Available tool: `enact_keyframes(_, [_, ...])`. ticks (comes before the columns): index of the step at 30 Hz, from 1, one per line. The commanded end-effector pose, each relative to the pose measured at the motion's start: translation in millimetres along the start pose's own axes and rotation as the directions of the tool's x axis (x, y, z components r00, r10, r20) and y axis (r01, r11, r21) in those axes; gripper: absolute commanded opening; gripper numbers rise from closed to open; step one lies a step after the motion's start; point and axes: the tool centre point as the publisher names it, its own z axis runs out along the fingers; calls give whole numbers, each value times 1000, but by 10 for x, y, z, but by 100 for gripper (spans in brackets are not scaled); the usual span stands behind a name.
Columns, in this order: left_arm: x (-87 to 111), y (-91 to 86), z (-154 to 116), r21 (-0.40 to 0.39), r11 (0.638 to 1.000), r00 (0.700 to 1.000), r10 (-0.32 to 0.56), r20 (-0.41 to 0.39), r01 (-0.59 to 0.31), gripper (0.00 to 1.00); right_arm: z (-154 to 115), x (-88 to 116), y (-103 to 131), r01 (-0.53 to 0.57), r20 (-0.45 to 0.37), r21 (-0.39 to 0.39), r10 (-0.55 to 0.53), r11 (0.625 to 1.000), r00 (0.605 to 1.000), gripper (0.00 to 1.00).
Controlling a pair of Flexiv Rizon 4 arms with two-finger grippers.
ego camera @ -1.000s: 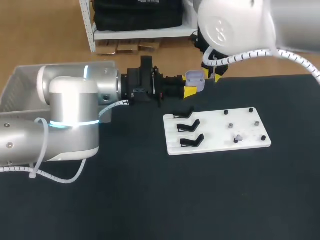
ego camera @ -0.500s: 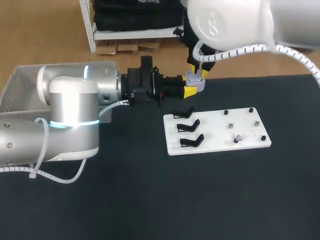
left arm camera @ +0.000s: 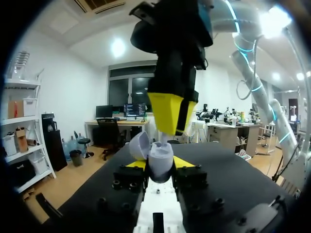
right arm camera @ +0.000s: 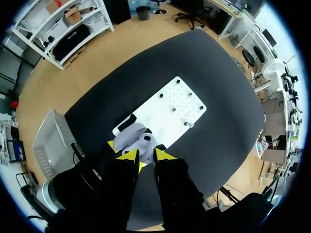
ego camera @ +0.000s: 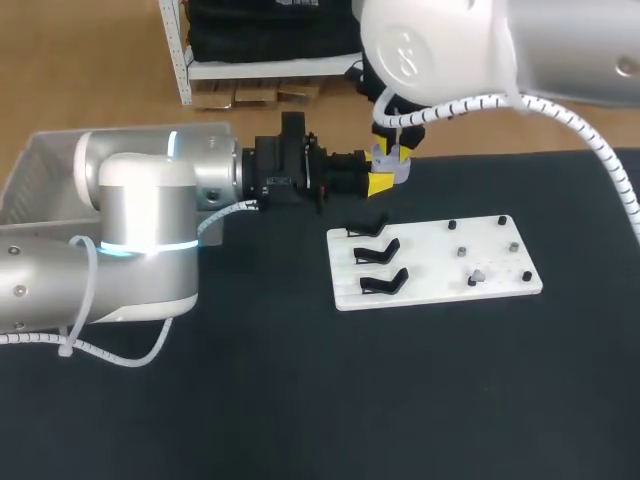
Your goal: Pick up each earbud case from the left stands, insert the matching earbuds, close the lid, and place the case in the box.
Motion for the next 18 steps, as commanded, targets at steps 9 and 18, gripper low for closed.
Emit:
enact_keyframes(9, [8,3,0,0,1000,1000,2,3,-2,0,53,-84,0,-17,-6,1,17,1000,1000,0])
enact_keyframes(18, [8,3,0,0,1000,1000,2,3,-2,0,146,-56,-11,-16,-24,8,16,1000,1000,0])
